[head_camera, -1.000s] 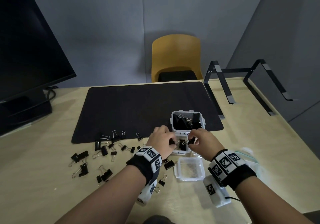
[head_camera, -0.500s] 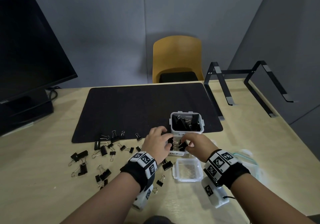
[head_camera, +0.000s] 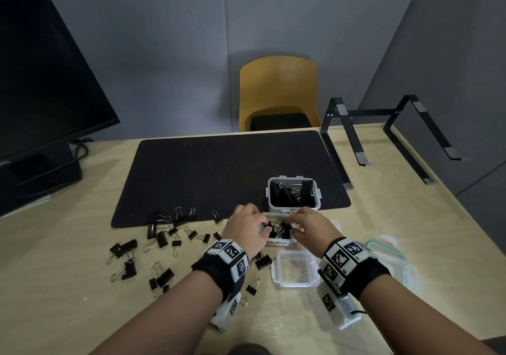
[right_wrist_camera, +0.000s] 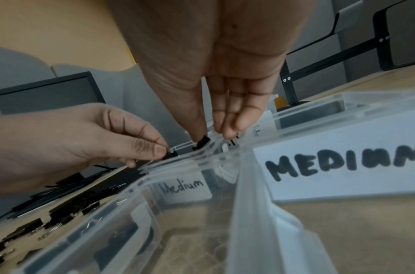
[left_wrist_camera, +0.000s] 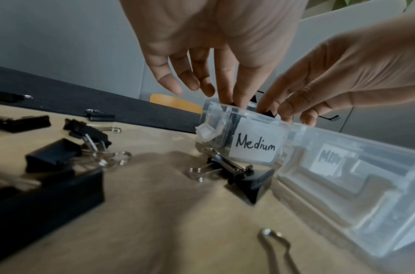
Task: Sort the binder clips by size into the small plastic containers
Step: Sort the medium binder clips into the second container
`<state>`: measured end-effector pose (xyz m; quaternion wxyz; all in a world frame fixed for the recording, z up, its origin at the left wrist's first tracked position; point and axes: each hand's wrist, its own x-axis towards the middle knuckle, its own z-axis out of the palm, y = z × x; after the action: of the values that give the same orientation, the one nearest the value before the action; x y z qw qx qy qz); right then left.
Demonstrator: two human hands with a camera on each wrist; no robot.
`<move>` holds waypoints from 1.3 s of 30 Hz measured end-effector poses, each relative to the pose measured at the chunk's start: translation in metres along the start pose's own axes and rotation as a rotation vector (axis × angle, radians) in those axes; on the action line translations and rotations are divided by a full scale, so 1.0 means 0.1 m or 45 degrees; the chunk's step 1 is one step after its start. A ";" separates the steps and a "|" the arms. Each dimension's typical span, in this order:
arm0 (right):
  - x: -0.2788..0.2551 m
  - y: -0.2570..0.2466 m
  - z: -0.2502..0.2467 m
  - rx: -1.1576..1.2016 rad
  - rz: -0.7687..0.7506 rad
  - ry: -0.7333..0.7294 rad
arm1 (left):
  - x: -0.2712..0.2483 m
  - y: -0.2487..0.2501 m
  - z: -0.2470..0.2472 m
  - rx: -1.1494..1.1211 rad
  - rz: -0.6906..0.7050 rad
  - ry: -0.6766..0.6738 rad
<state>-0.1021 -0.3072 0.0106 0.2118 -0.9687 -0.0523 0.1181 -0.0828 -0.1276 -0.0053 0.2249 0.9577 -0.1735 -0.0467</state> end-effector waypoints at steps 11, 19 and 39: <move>0.06 -0.06 -0.01 -0.021 0.029 0.002 | 0.07 0.03 0.00 -0.171 -0.062 -0.069; 0.11 -0.16 -0.07 -0.009 0.052 -0.044 | 0.07 0.03 0.01 -0.229 -0.154 -0.073; 0.09 -0.11 -0.18 -0.010 0.132 -0.124 | 0.09 0.02 -0.02 -0.230 -0.137 -0.072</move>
<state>-0.0890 -0.3027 0.0298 0.1990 -0.9640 -0.0126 0.1757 -0.0749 -0.1321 -0.0029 0.3024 0.9398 -0.1231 -0.1011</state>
